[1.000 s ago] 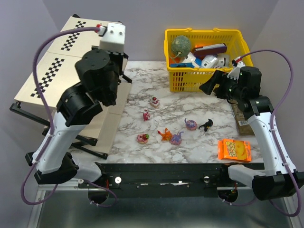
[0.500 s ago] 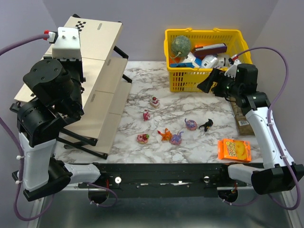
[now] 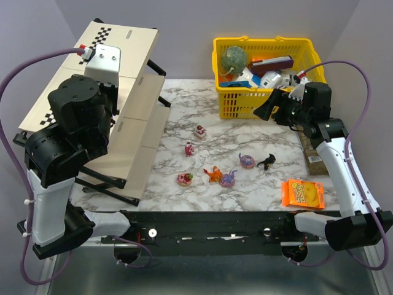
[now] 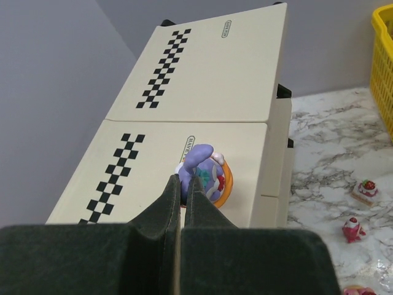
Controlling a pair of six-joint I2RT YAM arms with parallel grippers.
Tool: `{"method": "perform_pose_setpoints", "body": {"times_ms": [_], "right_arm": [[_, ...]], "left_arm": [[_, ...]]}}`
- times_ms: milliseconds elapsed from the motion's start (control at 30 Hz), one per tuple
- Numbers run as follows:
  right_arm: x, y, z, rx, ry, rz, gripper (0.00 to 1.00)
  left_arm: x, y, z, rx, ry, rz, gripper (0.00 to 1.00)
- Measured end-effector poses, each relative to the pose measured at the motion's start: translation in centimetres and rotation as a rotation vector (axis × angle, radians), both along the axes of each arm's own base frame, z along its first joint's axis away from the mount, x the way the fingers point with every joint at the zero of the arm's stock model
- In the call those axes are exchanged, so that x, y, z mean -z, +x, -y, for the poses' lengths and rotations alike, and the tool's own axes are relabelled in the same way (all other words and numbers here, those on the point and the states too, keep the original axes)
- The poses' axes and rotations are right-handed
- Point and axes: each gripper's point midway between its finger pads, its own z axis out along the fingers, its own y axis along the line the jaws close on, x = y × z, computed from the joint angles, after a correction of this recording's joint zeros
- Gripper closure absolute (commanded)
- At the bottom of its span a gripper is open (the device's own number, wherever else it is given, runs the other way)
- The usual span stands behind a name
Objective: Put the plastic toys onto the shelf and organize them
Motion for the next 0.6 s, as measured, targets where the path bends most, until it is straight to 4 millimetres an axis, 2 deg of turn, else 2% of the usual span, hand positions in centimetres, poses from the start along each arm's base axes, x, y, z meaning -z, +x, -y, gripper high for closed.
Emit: {"method": "perform_pose_setpoints", "body": {"times_ms": [433, 533, 600], "right_arm": [[0.0, -0.2, -0.5, -0.022, -0.005, 0.001, 0.06], [-0.9, -0.7, -2.6, -0.112, -0.035, 0.034, 0.02], [-2.1, -1.6, -6.0, -0.234, -0.073, 0.096, 0.0]], "left_arm": [[-0.3, -0.7, -1.0, -0.028, -0.091, 0.01, 1.0], [-0.2, -0.7, -0.9, -0.024, -0.092, 0.006, 1.0], [-0.1, -0.6, -0.7, -0.021, -0.089, 0.002, 1.0]]}}
